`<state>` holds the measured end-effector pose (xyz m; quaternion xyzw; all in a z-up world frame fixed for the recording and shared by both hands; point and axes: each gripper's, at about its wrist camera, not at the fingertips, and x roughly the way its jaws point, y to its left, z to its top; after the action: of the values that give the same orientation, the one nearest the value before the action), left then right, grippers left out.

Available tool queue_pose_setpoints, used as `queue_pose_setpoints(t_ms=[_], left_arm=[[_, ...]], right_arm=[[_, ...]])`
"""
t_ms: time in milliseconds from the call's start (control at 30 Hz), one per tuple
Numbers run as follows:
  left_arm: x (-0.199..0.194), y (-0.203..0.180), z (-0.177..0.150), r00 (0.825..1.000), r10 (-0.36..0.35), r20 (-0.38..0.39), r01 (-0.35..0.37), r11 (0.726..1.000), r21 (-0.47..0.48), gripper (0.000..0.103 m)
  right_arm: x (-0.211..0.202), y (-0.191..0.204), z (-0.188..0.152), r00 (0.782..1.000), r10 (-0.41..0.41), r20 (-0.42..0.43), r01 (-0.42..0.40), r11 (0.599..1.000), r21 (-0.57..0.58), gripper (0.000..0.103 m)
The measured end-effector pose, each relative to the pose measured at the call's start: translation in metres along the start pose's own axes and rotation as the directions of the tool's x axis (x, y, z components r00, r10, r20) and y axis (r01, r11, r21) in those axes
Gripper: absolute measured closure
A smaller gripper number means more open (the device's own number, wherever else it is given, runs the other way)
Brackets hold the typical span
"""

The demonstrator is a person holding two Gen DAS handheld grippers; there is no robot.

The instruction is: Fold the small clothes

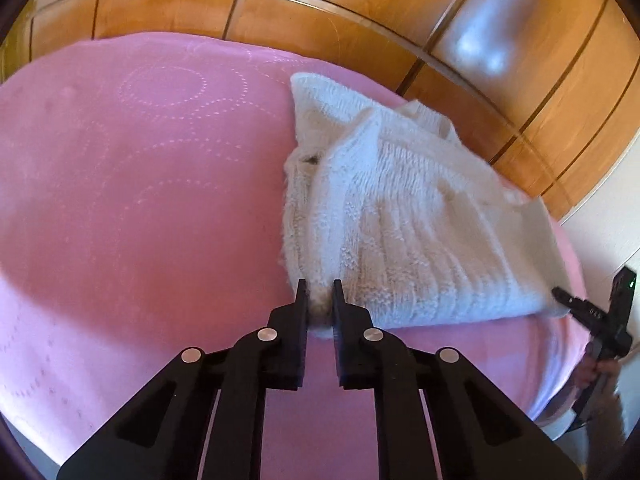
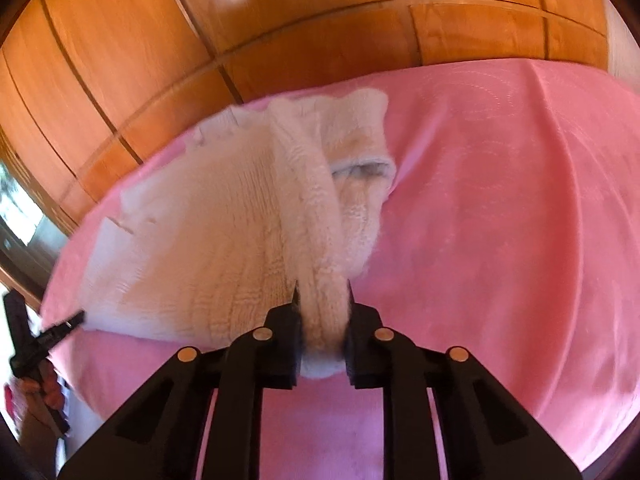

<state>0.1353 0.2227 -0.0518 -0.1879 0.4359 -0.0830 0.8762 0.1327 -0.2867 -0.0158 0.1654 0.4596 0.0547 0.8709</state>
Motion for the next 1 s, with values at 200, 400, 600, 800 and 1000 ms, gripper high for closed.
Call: queue_pose_setpoints(t_ms=[200,400,600,800,1000], left_arm=[[-0.022,-0.003,-0.011,0.999,-0.051,0.011,0.051,0.998,-0.039,0.098],[-0.053,0.015,-0.042,0.995,-0.092,-0.036,0.086,0.987,-0.138,0.103],[-0.076,0.010,-0.037,0.999,0.008,0.034,-0.005,0.997,-0.082,0.103],[-0.044,-0.041,-0.004,0.999,-0.005,0.051,-0.002,0.992,0.126,0.083],[0.025,-0.082,0.027,1.000,0.007,-0.010,-0.004,0.966,0.259,0.078]], right_arm=[[-0.032,-0.010,-0.011,0.998,0.059,0.036,-0.061,0.996,0.058,0.097],[-0.056,-0.019,-0.038,0.997,0.072,-0.002,-0.071,0.994,0.083,0.098],[-0.056,-0.019,-0.034,1.000,-0.026,-0.001,0.026,0.999,0.031,0.083],[-0.051,0.014,0.000,0.996,-0.020,0.087,0.027,0.997,-0.076,0.060],[0.021,0.071,0.025,1.000,0.002,0.013,0.001,0.968,-0.250,0.060]])
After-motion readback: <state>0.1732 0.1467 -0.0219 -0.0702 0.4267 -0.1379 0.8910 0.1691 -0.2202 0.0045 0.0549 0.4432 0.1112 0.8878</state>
